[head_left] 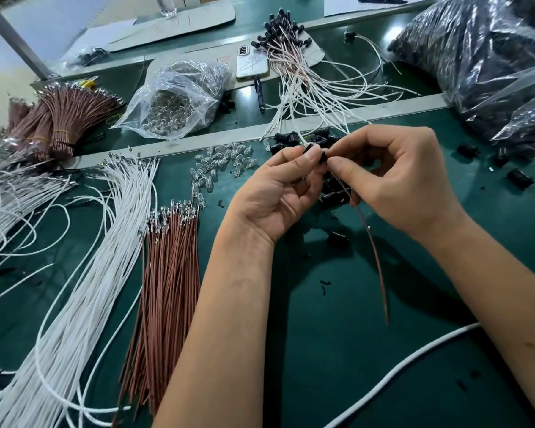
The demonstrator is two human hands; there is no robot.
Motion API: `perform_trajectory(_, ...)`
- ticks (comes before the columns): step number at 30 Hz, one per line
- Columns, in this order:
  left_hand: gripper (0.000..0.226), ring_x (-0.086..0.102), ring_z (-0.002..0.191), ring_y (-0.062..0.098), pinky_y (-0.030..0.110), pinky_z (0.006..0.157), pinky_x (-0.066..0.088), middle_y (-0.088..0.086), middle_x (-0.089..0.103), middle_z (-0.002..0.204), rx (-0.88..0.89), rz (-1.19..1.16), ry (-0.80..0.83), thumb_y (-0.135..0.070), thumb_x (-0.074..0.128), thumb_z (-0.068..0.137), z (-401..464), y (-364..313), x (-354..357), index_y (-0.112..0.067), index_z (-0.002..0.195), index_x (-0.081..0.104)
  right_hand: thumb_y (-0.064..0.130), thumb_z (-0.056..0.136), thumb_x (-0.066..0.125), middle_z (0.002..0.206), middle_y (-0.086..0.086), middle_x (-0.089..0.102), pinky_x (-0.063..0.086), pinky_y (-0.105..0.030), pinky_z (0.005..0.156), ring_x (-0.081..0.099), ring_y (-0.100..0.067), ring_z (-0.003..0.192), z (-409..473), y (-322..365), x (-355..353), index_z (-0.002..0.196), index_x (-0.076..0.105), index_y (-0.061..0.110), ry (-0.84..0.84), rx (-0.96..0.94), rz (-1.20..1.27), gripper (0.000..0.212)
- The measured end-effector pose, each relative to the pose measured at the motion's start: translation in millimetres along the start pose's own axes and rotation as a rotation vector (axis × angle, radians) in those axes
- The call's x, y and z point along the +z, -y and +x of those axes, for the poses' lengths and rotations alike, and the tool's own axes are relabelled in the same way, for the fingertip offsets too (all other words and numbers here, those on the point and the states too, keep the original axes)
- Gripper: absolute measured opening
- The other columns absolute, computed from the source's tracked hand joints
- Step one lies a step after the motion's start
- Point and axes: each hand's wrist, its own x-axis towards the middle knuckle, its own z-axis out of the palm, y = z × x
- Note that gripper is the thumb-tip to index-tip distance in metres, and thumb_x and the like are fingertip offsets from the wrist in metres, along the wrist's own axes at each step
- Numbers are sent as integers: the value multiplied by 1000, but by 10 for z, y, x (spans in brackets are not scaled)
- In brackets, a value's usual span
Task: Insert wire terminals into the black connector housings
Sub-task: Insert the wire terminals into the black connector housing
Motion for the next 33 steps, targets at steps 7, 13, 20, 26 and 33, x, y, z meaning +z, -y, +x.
perform_trajectory(7,10,68,62,11,16,59,53,6,74,75,18,5,15,-2,71,68,-1,4,6,-11,68,74,11,91,78,77,1,76,54,-24,45,70,-16,54,-11,4,22,93,78,9,-10,8,-31,3)
perform_trajectory(13,13,69,64,11,15,58,52,6,74,75,35,47,24,-2,71,67,-1,7,15,-13,62,75,11,92,77,70,6,73,50,-24,43,67,-17,48,-11,-5,47,89,77,8,-27,27,-24,4)
perform_trajectory(20,10,70,66,13,16,58,53,8,74,77,47,33,16,-1,71,67,0,20,28,-10,68,75,13,89,75,61,7,69,47,-24,44,60,-15,43,19,-39,65,82,74,14,-42,97,69,8)
perform_trajectory(26,16,67,61,10,15,56,53,7,73,77,29,-24,-10,-6,70,70,-26,-20,34,-5,86,67,8,87,73,61,1,66,46,-27,43,56,-17,42,48,-55,35,79,72,16,-47,119,180,12)
perform_trajectory(33,18,65,64,11,15,58,54,8,71,84,-7,-138,34,-7,68,72,-64,-58,32,-1,90,66,23,85,66,56,-3,53,36,-29,43,43,-22,48,95,-148,-44,68,66,20,-123,237,183,17)
